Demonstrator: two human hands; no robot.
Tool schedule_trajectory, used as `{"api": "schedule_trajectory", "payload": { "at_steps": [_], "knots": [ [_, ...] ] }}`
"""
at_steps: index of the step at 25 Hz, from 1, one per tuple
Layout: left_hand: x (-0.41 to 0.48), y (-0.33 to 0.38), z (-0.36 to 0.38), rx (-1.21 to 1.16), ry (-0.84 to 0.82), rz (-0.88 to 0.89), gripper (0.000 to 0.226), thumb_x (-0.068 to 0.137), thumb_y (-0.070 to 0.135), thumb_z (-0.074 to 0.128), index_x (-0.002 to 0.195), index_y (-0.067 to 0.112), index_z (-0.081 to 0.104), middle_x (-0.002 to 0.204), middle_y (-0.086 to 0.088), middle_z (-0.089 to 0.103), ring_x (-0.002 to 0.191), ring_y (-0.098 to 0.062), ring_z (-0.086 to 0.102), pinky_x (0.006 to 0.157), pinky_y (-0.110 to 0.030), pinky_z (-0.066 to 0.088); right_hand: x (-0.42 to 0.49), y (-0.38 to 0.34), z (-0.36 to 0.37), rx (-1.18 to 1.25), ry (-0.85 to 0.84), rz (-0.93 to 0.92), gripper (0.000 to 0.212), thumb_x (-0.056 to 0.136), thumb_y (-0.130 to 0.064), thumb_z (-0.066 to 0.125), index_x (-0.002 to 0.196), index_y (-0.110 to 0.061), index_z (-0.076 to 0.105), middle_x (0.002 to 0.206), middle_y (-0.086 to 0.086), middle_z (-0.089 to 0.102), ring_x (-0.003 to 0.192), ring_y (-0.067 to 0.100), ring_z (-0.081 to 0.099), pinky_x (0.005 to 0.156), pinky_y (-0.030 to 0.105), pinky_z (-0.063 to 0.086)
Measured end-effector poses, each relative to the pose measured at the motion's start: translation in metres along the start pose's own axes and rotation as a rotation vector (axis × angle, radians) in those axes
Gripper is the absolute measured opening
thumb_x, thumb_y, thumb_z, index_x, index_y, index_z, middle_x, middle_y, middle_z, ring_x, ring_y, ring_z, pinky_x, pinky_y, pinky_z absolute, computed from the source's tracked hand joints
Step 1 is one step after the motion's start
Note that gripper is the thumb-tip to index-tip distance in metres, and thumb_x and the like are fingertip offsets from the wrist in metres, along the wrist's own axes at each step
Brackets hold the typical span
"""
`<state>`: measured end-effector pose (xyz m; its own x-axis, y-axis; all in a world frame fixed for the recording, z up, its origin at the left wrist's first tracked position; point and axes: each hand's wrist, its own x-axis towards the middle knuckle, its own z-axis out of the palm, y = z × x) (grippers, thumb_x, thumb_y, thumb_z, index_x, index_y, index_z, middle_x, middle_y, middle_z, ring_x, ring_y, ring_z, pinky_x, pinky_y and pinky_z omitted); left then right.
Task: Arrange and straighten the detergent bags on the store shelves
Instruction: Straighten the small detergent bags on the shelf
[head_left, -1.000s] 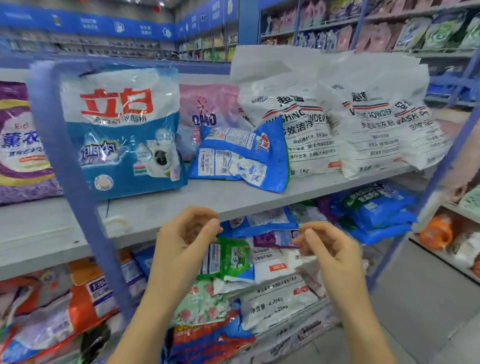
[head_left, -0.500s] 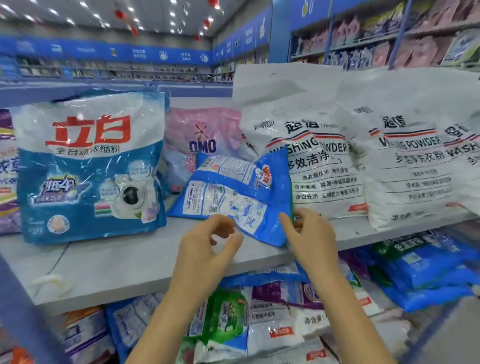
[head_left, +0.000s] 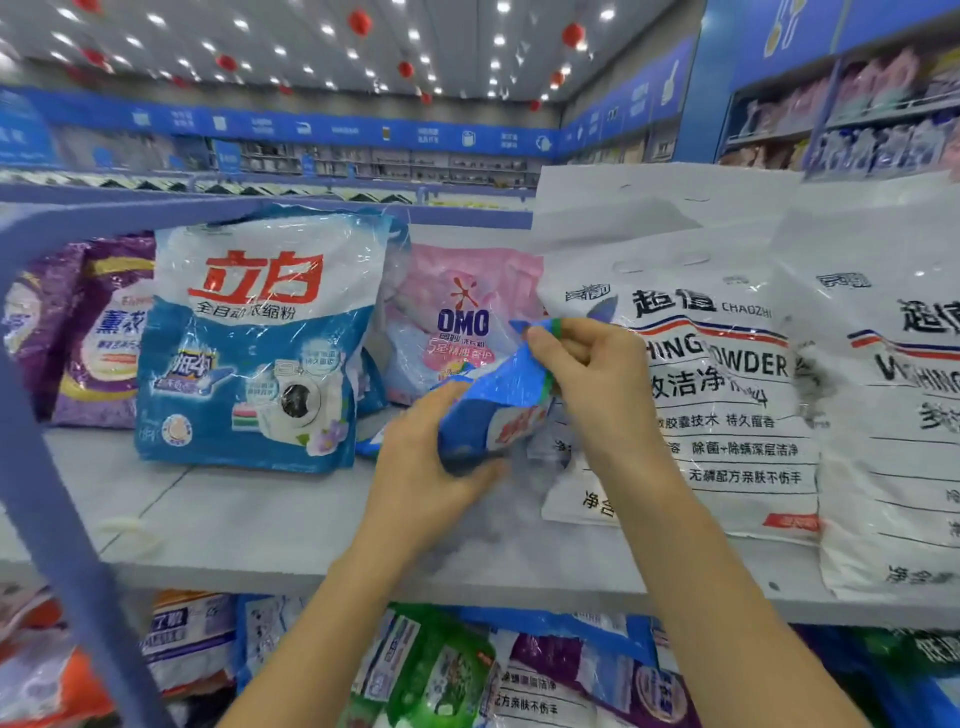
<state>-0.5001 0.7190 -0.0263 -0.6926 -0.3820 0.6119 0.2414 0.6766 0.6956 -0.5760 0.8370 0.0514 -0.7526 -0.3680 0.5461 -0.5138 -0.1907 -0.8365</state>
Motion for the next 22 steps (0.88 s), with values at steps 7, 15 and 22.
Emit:
{"api": "schedule_trajectory", "payload": {
  "at_steps": [7, 15, 22],
  "knots": [
    [0.021, 0.013, -0.021, -0.126, 0.239, -0.099, 0.011, 0.082, 0.018, 0.068, 0.086, 0.021, 0.059, 0.075, 0.008, 0.068, 0.071, 0.0, 0.063, 0.063, -0.018, 0.05, 0.074, -0.045, 0.041, -0.005, -0.115, -0.138, 0.024, 0.09, -0.01, 0.057, 0.07, 0.003, 0.055, 0.06, 0.017, 0.054, 0.053, 0.016, 0.057, 0.049, 0.026, 0.051],
    [0.038, 0.001, -0.027, -0.476, 0.328, -0.452, 0.014, 0.093, 0.029, 0.053, 0.088, 0.019, 0.062, 0.077, 0.002, 0.069, 0.072, -0.015, 0.066, 0.06, -0.027, 0.054, 0.063, 0.016, 0.006, 0.069, -0.097, -0.038, 0.011, 0.093, -0.016, 0.053, 0.089, -0.015, 0.063, 0.081, 0.001, 0.069, 0.073, 0.01, 0.067, 0.066, 0.025, 0.055],
    [0.051, -0.023, -0.052, -0.691, 0.345, -0.646, 0.037, 0.088, 0.052, 0.048, 0.1, 0.02, 0.061, 0.087, -0.008, 0.072, 0.075, -0.027, 0.069, 0.069, -0.044, 0.057, 0.045, 0.07, 0.004, 0.194, -0.288, 0.363, 0.053, 0.081, -0.052, 0.055, 0.123, -0.02, 0.045, 0.117, -0.001, 0.062, 0.103, 0.014, 0.061, 0.088, 0.034, 0.049]
  ]
}}
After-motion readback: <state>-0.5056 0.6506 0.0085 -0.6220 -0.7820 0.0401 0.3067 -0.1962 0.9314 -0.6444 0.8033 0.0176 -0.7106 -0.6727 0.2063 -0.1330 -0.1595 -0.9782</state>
